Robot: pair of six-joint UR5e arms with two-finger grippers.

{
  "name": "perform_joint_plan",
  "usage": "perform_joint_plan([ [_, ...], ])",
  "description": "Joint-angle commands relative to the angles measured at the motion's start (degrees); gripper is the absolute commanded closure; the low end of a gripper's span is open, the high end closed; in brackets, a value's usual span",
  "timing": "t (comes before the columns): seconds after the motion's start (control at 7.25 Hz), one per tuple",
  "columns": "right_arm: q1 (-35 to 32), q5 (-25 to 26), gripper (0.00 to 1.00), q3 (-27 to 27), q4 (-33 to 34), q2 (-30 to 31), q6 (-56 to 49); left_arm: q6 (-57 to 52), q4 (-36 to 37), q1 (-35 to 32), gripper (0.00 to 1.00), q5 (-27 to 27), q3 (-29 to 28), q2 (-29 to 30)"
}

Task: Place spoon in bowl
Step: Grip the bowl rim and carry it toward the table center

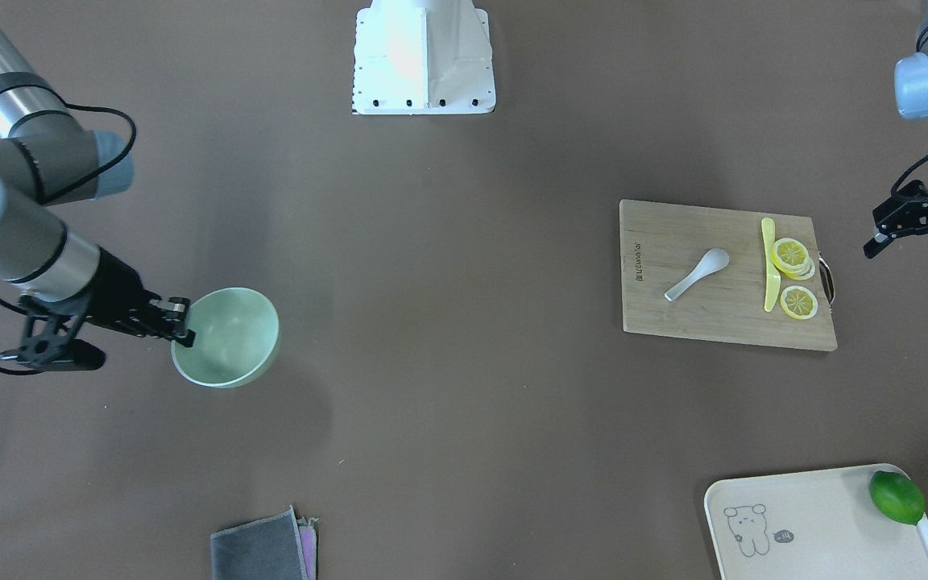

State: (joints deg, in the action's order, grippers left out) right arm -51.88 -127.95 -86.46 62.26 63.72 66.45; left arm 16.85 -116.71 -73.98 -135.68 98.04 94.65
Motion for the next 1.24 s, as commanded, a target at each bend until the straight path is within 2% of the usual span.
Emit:
perform_joint_plan([
  [0.0,7.38,7.68,1.0,-0.03,4.77,-7.52,7.27,0.38,-5.35,0.06,0.02,0.24,-1.96,-1.22],
  [0.14,10.28,9.8,1.0,-0.02,7.85,-10.95,10.33,0.64,-5.11,0.15,0.02,0.24,-2.06,-0.79],
  [0.41,14.86,12.71,1.0,-0.11,9.55,-15.01,13.87,0.64,-5.11,0.24,0.02,0.24,-2.23,-0.78],
  [0.83,18.65,15.97,1.0,1.03,10.6,-14.85,13.79,0.47,-5.29,0.24,0.02,0.15,-2.85,-0.61],
  [0.97,18.83,15.89,0.22,1.03,11.39,-14.85,13.79,0.47,-5.29,0.32,0.02,0.15,-2.76,-0.61],
  [1.1,18.92,15.8,0.0,0.42,11.83,-14.85,13.88,0.55,-5.37,0.24,0.02,0.24,-2.5,-0.78],
])
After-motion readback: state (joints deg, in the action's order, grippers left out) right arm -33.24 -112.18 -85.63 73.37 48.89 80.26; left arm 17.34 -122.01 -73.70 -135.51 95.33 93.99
